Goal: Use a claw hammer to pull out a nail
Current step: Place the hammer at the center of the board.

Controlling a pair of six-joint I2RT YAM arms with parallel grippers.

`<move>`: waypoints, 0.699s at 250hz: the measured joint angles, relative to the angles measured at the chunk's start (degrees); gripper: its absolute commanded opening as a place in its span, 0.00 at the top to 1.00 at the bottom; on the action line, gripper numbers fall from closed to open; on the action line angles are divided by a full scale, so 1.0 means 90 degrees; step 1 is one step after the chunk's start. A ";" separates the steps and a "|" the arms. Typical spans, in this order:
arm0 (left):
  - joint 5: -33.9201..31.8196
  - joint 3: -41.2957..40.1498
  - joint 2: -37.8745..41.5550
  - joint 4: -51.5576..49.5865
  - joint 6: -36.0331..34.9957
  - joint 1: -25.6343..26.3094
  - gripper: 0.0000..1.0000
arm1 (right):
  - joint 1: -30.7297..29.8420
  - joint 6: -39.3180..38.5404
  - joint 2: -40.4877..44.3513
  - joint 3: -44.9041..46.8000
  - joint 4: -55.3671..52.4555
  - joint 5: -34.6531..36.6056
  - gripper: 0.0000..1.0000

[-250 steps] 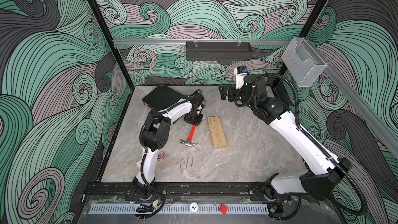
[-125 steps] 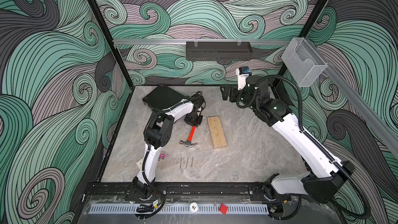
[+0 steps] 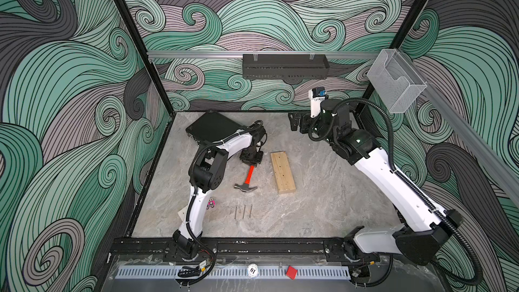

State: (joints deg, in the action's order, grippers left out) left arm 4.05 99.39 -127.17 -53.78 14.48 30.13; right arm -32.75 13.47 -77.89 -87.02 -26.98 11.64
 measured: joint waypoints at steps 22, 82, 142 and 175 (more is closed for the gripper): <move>0.0000 0.0000 0.0000 0.0000 0.0024 0.0000 0.84 | 0.0000 0.0000 0.0000 0.0019 0.0002 0.0000 0.00; 0.0002 0.0000 0.0000 0.0005 0.0046 0.0000 0.69 | 0.0022 0.0000 0.0000 0.0061 0.0027 -0.0002 0.00; 0.0032 0.0000 0.0000 0.0044 0.0068 0.0000 0.55 | 0.0029 0.0000 0.0000 0.0102 0.0044 -0.0005 0.00; 0.0039 0.0002 0.0005 0.0049 0.0070 0.0000 0.49 | 0.0041 0.0000 0.0000 0.0151 0.0056 -0.0007 0.00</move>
State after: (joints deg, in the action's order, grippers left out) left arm 4.40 99.42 -127.13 -53.34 15.11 30.13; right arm -32.38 13.47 -77.89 -85.67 -26.48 11.57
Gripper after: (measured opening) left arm 0.496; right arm 0.997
